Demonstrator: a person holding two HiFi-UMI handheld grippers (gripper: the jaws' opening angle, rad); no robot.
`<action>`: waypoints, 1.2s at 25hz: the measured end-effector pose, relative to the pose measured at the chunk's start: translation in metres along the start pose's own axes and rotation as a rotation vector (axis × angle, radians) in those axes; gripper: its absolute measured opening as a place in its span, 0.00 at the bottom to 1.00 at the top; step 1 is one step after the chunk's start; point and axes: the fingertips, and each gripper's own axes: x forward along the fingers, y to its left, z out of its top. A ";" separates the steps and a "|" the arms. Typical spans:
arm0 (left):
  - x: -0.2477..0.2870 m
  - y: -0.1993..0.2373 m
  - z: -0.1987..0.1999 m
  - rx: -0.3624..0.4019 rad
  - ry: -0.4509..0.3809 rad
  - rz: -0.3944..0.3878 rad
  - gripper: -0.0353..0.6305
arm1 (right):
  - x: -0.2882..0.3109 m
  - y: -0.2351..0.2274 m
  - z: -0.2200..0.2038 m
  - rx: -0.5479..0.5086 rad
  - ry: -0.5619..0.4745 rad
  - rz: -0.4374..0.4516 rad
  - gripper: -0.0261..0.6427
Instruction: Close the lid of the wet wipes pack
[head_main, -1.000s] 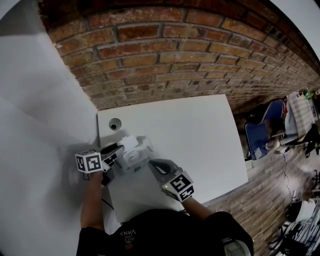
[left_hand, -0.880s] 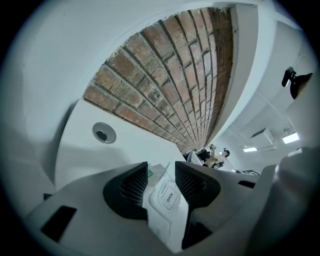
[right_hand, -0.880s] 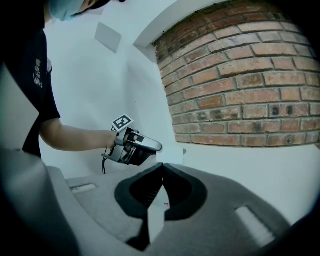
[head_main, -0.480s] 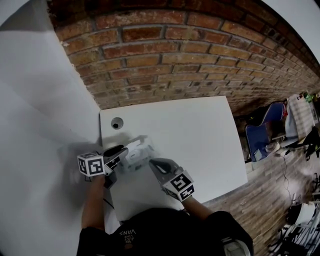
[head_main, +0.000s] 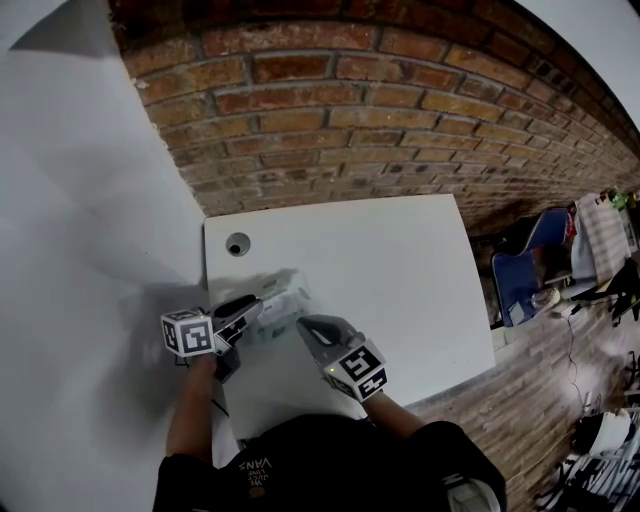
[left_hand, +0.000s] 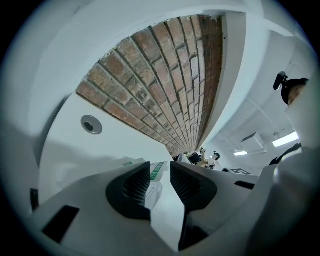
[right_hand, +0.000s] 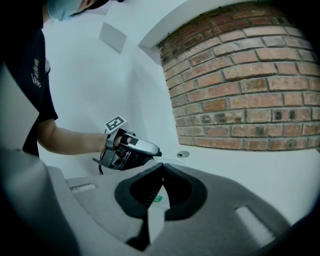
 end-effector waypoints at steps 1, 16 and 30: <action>0.000 -0.001 -0.002 0.003 0.000 0.003 0.23 | 0.001 0.001 0.001 -0.002 -0.001 0.000 0.03; -0.001 0.000 -0.026 -0.001 0.014 0.022 0.12 | 0.014 -0.001 0.006 -0.018 0.002 -0.007 0.03; 0.003 0.007 -0.044 0.153 0.111 0.141 0.12 | 0.044 -0.004 -0.012 -0.041 0.065 -0.011 0.03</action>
